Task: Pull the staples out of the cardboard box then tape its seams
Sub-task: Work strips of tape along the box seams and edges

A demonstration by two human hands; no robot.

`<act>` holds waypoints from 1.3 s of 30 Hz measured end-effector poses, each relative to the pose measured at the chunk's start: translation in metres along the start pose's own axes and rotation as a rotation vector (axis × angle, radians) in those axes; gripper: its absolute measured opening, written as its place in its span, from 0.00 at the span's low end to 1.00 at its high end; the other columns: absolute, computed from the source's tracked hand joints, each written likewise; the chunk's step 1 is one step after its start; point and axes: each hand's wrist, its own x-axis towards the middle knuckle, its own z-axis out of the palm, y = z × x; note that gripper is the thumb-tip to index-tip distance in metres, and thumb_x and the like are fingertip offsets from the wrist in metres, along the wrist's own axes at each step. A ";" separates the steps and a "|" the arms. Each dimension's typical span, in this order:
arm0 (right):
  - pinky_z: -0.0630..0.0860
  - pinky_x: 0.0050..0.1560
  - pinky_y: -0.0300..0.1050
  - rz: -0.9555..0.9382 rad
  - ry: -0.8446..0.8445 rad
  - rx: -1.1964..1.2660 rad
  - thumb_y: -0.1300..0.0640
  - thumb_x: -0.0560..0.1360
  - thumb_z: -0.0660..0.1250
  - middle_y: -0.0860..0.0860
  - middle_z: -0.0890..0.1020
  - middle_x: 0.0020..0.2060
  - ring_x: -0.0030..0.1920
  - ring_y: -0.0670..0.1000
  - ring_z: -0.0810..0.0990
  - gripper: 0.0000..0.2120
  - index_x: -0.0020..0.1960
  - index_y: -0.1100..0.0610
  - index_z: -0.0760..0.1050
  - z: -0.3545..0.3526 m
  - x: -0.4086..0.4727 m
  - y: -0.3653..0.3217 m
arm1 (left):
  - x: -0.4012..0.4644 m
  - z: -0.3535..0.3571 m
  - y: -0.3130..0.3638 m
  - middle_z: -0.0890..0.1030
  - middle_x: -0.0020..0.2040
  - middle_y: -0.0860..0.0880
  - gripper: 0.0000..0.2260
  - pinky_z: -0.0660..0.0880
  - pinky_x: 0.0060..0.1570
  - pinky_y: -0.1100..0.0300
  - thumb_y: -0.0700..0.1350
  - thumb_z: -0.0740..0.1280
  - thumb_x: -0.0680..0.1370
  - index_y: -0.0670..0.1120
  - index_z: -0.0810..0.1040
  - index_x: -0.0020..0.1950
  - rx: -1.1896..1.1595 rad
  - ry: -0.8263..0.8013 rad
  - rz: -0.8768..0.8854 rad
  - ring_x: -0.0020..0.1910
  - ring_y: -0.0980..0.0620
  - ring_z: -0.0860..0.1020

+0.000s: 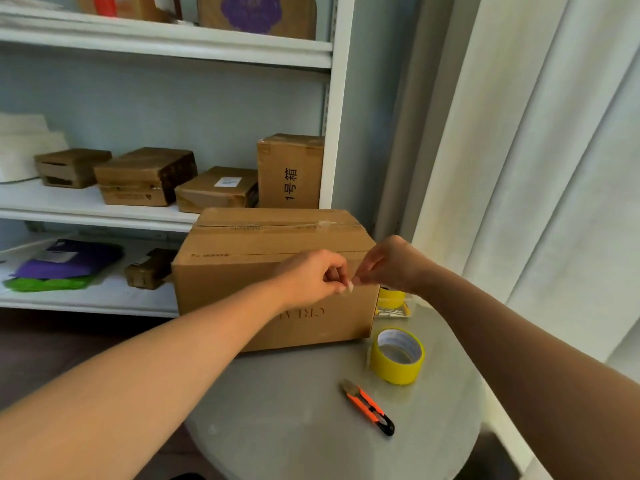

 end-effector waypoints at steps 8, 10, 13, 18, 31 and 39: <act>0.79 0.53 0.49 -0.046 -0.097 -0.007 0.46 0.65 0.77 0.48 0.83 0.43 0.46 0.49 0.80 0.13 0.43 0.52 0.82 -0.013 0.009 -0.007 | 0.014 -0.019 0.006 0.77 0.37 0.56 0.03 0.77 0.43 0.52 0.45 0.71 0.74 0.53 0.78 0.43 0.039 0.015 0.016 0.39 0.54 0.76; 0.77 0.53 0.49 -0.036 -0.120 0.001 0.45 0.65 0.76 0.48 0.82 0.44 0.48 0.50 0.79 0.14 0.45 0.53 0.82 -0.017 0.011 -0.009 | 0.018 -0.023 0.007 0.77 0.37 0.56 0.03 0.76 0.38 0.55 0.46 0.71 0.74 0.53 0.78 0.43 0.060 0.014 0.011 0.38 0.55 0.76; 0.78 0.49 0.46 -0.033 -0.039 -0.017 0.48 0.68 0.75 0.50 0.82 0.42 0.44 0.50 0.79 0.13 0.46 0.57 0.82 -0.020 0.014 -0.009 | 0.024 -0.029 0.010 0.78 0.38 0.55 0.04 0.75 0.35 0.58 0.44 0.70 0.75 0.52 0.78 0.43 0.060 -0.022 0.025 0.39 0.55 0.76; 0.79 0.41 0.41 -0.001 0.066 0.069 0.58 0.73 0.72 0.55 0.84 0.39 0.38 0.49 0.80 0.05 0.44 0.61 0.83 -0.029 0.016 -0.006 | 0.036 -0.034 0.016 0.81 0.42 0.48 0.03 0.76 0.32 0.58 0.41 0.68 0.76 0.49 0.79 0.45 -0.032 -0.071 0.016 0.41 0.49 0.79; 0.78 0.34 0.41 0.302 0.244 0.366 0.59 0.75 0.69 0.54 0.80 0.38 0.38 0.50 0.78 0.07 0.45 0.63 0.77 -0.053 0.038 0.010 | 0.083 -0.050 0.001 0.74 0.47 0.45 0.12 0.75 0.32 0.63 0.34 0.64 0.76 0.46 0.73 0.57 -0.238 -0.099 -0.338 0.42 0.52 0.74; 0.77 0.34 0.40 0.522 0.084 0.520 0.58 0.76 0.68 0.53 0.77 0.34 0.32 0.46 0.73 0.07 0.41 0.61 0.76 -0.025 0.043 0.031 | 0.092 -0.015 -0.006 0.79 0.46 0.49 0.10 0.67 0.29 0.66 0.46 0.56 0.83 0.46 0.74 0.59 -0.326 -0.138 -0.303 0.39 0.56 0.75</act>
